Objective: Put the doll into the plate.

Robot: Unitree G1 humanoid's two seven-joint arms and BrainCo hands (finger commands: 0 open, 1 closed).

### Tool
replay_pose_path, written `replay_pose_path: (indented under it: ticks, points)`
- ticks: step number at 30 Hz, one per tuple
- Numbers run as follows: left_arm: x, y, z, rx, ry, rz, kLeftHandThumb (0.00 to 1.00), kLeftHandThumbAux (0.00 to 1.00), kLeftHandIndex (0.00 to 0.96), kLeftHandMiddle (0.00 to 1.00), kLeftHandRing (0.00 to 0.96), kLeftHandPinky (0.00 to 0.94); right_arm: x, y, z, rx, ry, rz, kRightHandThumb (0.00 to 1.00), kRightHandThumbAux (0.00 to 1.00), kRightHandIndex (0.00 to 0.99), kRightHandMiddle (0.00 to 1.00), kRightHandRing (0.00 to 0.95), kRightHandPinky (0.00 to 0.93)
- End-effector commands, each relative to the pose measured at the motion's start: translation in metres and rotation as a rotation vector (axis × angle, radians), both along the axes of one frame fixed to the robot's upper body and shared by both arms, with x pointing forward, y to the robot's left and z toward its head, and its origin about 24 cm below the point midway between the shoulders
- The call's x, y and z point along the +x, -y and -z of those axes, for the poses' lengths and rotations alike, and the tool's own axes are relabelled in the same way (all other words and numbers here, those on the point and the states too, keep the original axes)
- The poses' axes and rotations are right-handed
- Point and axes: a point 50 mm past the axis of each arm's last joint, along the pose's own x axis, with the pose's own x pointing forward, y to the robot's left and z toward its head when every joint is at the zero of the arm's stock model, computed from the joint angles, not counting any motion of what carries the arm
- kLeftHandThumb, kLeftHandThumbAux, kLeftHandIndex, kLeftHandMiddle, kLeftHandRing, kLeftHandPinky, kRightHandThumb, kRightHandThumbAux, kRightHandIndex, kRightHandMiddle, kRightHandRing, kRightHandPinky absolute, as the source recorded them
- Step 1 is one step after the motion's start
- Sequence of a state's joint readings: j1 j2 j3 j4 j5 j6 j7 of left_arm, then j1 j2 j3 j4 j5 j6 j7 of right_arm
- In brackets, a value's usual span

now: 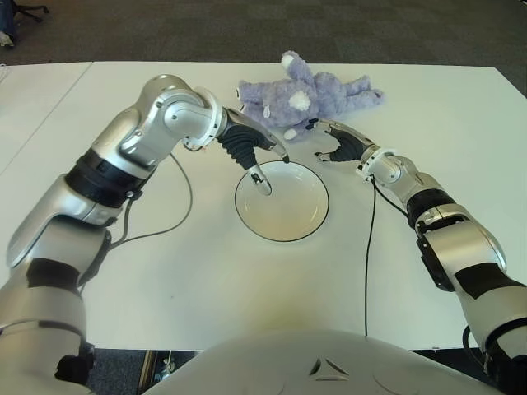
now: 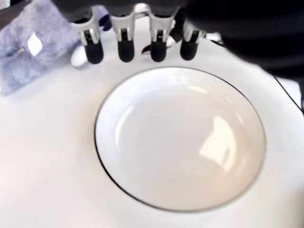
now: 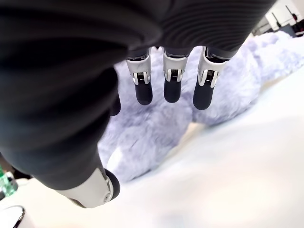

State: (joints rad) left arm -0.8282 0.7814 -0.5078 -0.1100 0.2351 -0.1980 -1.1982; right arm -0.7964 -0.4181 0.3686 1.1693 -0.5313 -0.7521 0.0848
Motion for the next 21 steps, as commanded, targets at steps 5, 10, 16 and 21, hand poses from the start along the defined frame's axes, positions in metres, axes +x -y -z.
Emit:
replay_pose_path:
  ticks: [5,10,16,21]
  points:
    - [-0.014,-0.007,-0.001,0.024,-0.06,0.001,0.005,0.267,0.0,0.0,0.0,0.0,-0.007,-0.004,0.009,-0.025,-0.053,-0.052,0.451,0.818,0.128,0.022,0.036,0.109]
    - [-0.013,-0.01,-0.003,0.007,-0.053,-0.03,0.0,0.258,0.0,0.0,0.0,0.0,-0.007,-0.004,0.009,-0.025,-0.047,-0.048,0.437,0.818,0.123,0.02,0.031,0.1]
    - [-0.008,-0.013,-0.004,-0.031,-0.003,-0.043,0.0,0.259,0.0,0.0,0.0,0.0,-0.008,-0.004,0.011,-0.016,-0.055,-0.034,0.415,0.817,0.113,0.018,0.032,0.106]
    - [-0.004,-0.014,-0.005,-0.098,0.039,-0.028,0.002,0.274,0.0,0.0,0.0,0.0,-0.008,-0.004,0.012,-0.011,-0.064,-0.036,0.409,0.816,0.117,0.023,0.046,0.127]
